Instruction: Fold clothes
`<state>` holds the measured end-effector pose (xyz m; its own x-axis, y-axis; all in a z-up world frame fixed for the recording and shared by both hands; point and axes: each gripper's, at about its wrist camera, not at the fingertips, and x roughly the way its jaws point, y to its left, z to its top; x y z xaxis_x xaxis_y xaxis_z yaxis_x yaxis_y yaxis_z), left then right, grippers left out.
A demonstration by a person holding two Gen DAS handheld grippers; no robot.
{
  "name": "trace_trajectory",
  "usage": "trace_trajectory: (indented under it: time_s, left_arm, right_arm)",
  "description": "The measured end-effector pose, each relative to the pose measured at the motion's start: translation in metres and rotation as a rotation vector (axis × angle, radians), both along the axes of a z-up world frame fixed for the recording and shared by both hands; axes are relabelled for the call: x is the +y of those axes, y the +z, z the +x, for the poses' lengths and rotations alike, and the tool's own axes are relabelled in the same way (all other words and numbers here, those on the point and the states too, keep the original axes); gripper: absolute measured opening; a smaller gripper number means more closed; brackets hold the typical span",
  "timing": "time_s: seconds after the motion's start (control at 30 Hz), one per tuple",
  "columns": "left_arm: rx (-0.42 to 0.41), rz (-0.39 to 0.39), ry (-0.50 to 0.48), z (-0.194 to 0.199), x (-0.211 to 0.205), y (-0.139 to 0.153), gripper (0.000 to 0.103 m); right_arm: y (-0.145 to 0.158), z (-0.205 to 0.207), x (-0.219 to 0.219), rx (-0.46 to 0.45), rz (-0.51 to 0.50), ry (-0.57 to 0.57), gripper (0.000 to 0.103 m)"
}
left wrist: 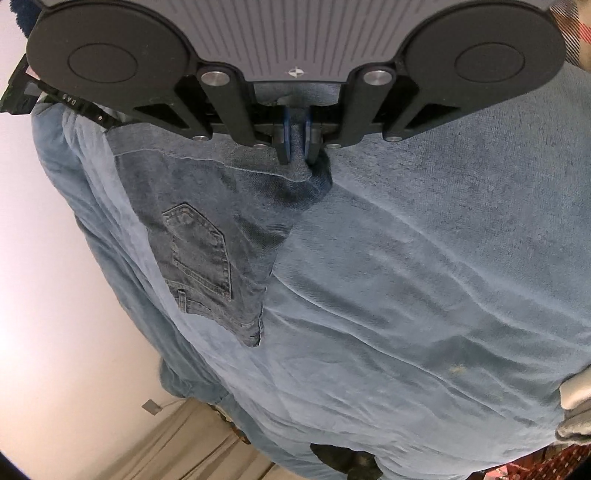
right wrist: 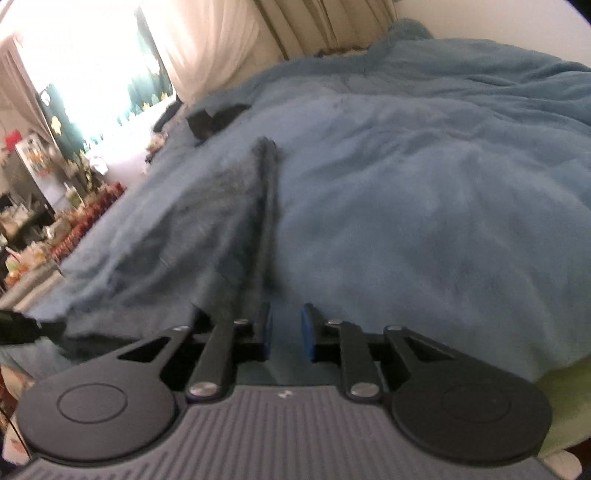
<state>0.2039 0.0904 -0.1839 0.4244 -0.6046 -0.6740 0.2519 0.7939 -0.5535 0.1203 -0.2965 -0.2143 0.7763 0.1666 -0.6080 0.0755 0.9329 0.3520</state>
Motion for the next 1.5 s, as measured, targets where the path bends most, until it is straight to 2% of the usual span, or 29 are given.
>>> trace_trajectory:
  time_s: [0.23,0.37,0.47,0.57,0.67,0.77,0.83,0.87,1.03,1.1,1.17,1.23,1.33,1.43,1.5]
  left_arm:
    - [-0.01,0.027,-0.005,0.0,-0.003,-0.001,0.007]
    - [-0.001,0.015,0.001,0.002,-0.002,-0.002,0.007]
    - [-0.001,0.019,-0.004,0.004,-0.003,-0.002,0.007]
    - [0.0,0.018,-0.003,0.004,-0.002,-0.002,0.007]
    - [-0.002,0.02,-0.005,0.004,-0.002,-0.002,0.007]
    - [0.009,0.014,0.002,0.005,-0.001,-0.003,0.007]
    - [0.012,0.009,0.006,0.004,-0.001,-0.002,0.007]
    - [0.011,0.008,0.007,0.004,-0.002,0.0,0.007]
    - [-0.036,-0.009,0.008,-0.001,-0.003,0.021,0.007]
    - [-0.064,-0.033,0.005,-0.003,-0.002,0.032,0.007]
    - [-0.088,-0.035,-0.01,-0.005,-0.003,0.038,0.007]
    - [-0.084,-0.025,-0.024,-0.005,-0.007,0.034,0.007]
    - [-0.031,0.002,-0.034,-0.003,-0.012,0.014,0.007]
    - [-0.01,0.029,-0.048,-0.007,-0.013,0.001,0.007]
    - [-0.006,0.033,-0.055,-0.009,-0.011,-0.003,0.007]
  right_arm:
    - [0.005,0.002,0.01,-0.046,-0.029,0.026,0.021]
    - [0.011,0.0,0.011,-0.069,-0.032,0.026,0.021]
    - [0.009,0.005,0.011,-0.045,-0.032,0.034,0.022]
    - [0.011,0.009,0.013,-0.062,-0.023,0.026,0.022]
    - [0.004,0.023,0.017,0.006,-0.016,0.061,0.022]
    - [-0.008,0.031,0.01,0.038,0.067,0.046,0.022]
    - [-0.01,0.031,0.008,0.02,0.156,0.061,0.022]
    - [-0.011,0.031,0.008,0.008,0.202,0.071,0.014]
    - [0.02,0.025,0.023,-0.052,0.081,0.08,0.009]
    - [0.038,0.021,0.016,-0.08,0.046,0.066,0.005]
    - [0.044,0.022,0.009,-0.067,0.016,0.047,0.005]
    - [0.031,0.026,0.007,-0.013,-0.006,0.039,0.005]
    - [-0.002,0.032,0.011,0.075,-0.051,0.041,0.006]
    - [-0.006,0.027,0.01,0.062,-0.049,0.009,0.009]
    - [0.003,0.023,0.014,0.045,-0.1,0.001,0.016]
